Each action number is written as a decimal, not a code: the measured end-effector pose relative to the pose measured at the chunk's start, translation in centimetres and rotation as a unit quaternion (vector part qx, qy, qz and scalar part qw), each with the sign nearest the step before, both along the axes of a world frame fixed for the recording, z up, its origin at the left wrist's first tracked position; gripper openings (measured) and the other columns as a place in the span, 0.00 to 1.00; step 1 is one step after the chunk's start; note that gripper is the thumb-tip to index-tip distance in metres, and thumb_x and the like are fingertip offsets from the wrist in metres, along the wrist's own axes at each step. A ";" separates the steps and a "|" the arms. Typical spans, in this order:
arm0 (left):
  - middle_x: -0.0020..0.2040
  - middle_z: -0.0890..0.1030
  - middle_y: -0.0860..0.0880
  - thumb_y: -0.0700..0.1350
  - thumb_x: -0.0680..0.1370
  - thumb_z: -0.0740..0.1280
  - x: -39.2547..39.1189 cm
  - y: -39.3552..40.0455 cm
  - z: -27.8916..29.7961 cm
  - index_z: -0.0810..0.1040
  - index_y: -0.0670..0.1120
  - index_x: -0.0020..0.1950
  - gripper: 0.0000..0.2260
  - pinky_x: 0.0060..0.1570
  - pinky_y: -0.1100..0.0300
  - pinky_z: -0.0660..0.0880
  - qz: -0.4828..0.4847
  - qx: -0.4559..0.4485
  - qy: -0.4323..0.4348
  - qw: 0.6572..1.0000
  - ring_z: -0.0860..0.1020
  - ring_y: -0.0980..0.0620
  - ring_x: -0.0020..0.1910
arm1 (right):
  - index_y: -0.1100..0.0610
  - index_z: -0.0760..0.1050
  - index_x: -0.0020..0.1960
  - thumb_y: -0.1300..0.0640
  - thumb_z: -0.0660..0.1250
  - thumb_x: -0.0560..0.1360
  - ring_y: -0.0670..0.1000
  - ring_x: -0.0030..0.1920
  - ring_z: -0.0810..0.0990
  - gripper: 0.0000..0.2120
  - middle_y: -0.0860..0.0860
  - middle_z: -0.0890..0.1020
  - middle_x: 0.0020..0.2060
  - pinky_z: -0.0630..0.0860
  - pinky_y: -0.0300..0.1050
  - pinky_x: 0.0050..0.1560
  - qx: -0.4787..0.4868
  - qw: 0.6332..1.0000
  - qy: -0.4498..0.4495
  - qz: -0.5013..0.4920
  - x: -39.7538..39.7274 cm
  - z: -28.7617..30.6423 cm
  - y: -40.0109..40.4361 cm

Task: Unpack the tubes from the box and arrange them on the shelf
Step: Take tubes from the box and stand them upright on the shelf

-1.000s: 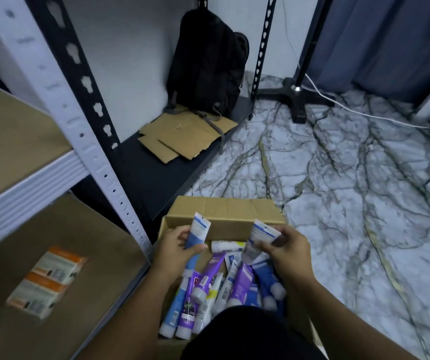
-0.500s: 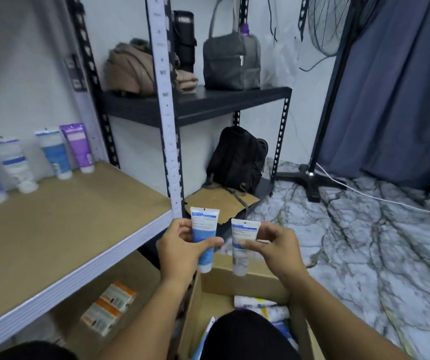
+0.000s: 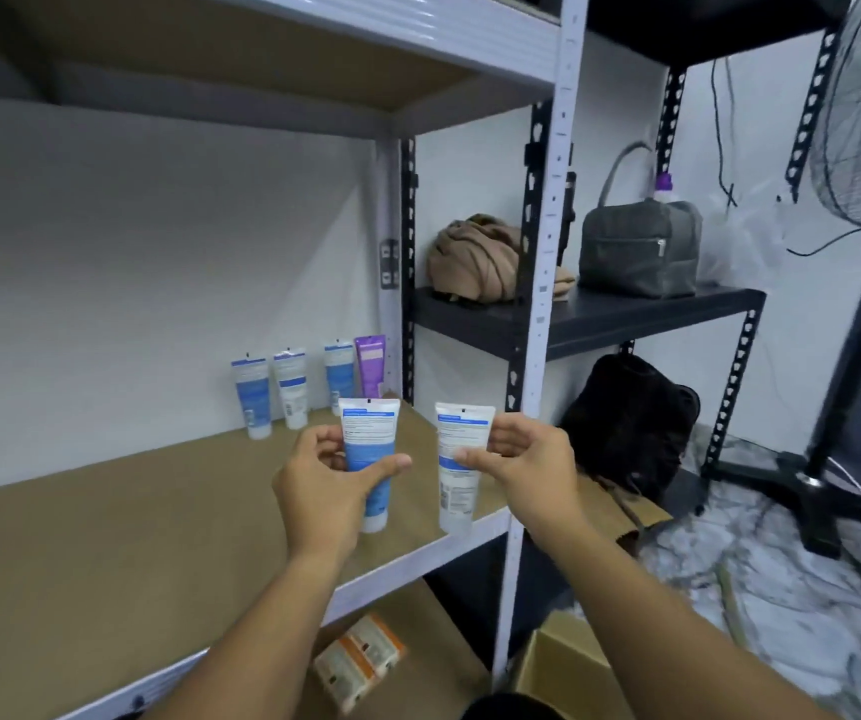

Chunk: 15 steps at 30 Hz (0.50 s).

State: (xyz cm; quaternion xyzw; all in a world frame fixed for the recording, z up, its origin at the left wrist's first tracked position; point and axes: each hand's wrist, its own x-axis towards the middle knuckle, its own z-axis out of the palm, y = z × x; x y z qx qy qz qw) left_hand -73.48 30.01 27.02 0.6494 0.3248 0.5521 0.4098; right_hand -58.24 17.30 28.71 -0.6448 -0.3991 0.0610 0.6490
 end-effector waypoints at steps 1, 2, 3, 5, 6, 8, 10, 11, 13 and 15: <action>0.43 0.80 0.59 0.53 0.55 0.85 -0.9 0.9 0.1 0.75 0.53 0.47 0.27 0.39 0.65 0.77 0.014 -0.001 0.003 1.000 0.79 0.62 0.40 | 0.52 0.83 0.51 0.58 0.81 0.64 0.44 0.45 0.85 0.17 0.45 0.87 0.44 0.82 0.47 0.51 -0.004 1.000 0.000 0.013 -0.5 0.2 1.5; 0.44 0.81 0.59 0.53 0.55 0.84 -1.9 1.9 0.1 0.75 0.52 0.48 0.28 0.40 0.64 0.77 0.030 -0.003 0.005 1.000 0.79 0.62 0.40 | 0.51 0.83 0.51 0.59 0.81 0.64 0.44 0.45 0.85 0.17 0.45 0.87 0.44 0.82 0.47 0.51 -0.007 1.000 0.004 0.027 -1.1 0.3 3.0; 0.44 0.81 0.59 0.53 0.55 0.84 -2.8 2.8 0.0 0.75 0.52 0.49 0.28 0.39 0.64 0.77 0.047 -0.005 0.005 0.999 0.79 0.62 0.40 | 0.51 0.83 0.50 0.59 0.81 0.63 0.43 0.44 0.85 0.17 0.45 0.87 0.44 0.82 0.47 0.51 -0.007 0.999 0.009 0.040 -1.8 0.4 4.4; 0.43 0.81 0.58 0.53 0.54 0.85 -4.5 4.6 -0.2 0.76 0.51 0.49 0.29 0.38 0.66 0.76 0.078 -0.009 0.004 0.997 0.79 0.62 0.39 | 0.51 0.83 0.49 0.61 0.81 0.63 0.43 0.44 0.85 0.17 0.46 0.87 0.43 0.82 0.45 0.50 -0.003 0.998 0.018 0.065 -3.1 0.3 7.1; 0.43 0.81 0.58 0.53 0.54 0.85 -5.3 5.3 -0.4 0.76 0.50 0.49 0.29 0.36 0.68 0.75 0.092 -0.009 0.004 0.996 0.79 0.62 0.38 | 0.51 0.83 0.48 0.62 0.81 0.63 0.43 0.44 0.85 0.17 0.46 0.87 0.43 0.81 0.43 0.50 -0.001 0.997 0.023 0.079 -3.8 0.2 8.2; 0.42 0.81 0.57 0.53 0.54 0.85 -6.7 6.5 -0.7 0.76 0.49 0.48 0.29 0.33 0.72 0.72 0.115 -0.013 0.003 0.993 0.78 0.61 0.37 | 0.52 0.83 0.48 0.64 0.80 0.63 0.43 0.44 0.85 0.17 0.47 0.87 0.43 0.81 0.38 0.47 0.001 0.994 0.028 0.108 -5.1 0.0 10.1; 0.41 0.80 0.57 0.51 0.54 0.85 -7.8 7.3 -1.1 0.76 0.48 0.47 0.28 0.31 0.74 0.72 0.133 -0.015 0.002 0.991 0.78 0.61 0.36 | 0.55 0.83 0.49 0.66 0.80 0.63 0.43 0.44 0.85 0.17 0.48 0.87 0.43 0.80 0.35 0.45 0.001 0.991 0.029 0.129 -6.0 -0.3 11.5; 0.41 0.80 0.57 0.51 0.54 0.85 -8.1 7.6 -1.3 0.75 0.48 0.47 0.28 0.31 0.74 0.72 0.139 -0.016 0.002 0.990 0.77 0.61 0.36 | 0.56 0.83 0.50 0.66 0.80 0.63 0.43 0.43 0.84 0.17 0.48 0.87 0.43 0.79 0.33 0.43 0.002 0.990 0.033 0.138 -6.4 -0.5 12.0; 0.41 0.80 0.56 0.51 0.54 0.85 -8.6 8.0 -1.9 0.74 0.49 0.47 0.29 0.32 0.71 0.72 0.147 -0.018 -0.001 0.989 0.78 0.60 0.36 | 0.57 0.83 0.50 0.67 0.80 0.63 0.43 0.42 0.84 0.17 0.48 0.87 0.43 0.79 0.32 0.43 0.002 0.988 0.038 0.151 -6.8 -1.0 12.8; 0.41 0.81 0.56 0.51 0.54 0.85 -8.7 8.1 -2.5 0.74 0.50 0.46 0.29 0.34 0.70 0.72 0.151 -0.021 -0.003 0.988 0.78 0.59 0.37 | 0.57 0.83 0.50 0.67 0.80 0.62 0.46 0.43 0.85 0.18 0.49 0.87 0.42 0.79 0.35 0.44 -0.002 0.987 0.037 0.159 -7.1 -1.7 13.3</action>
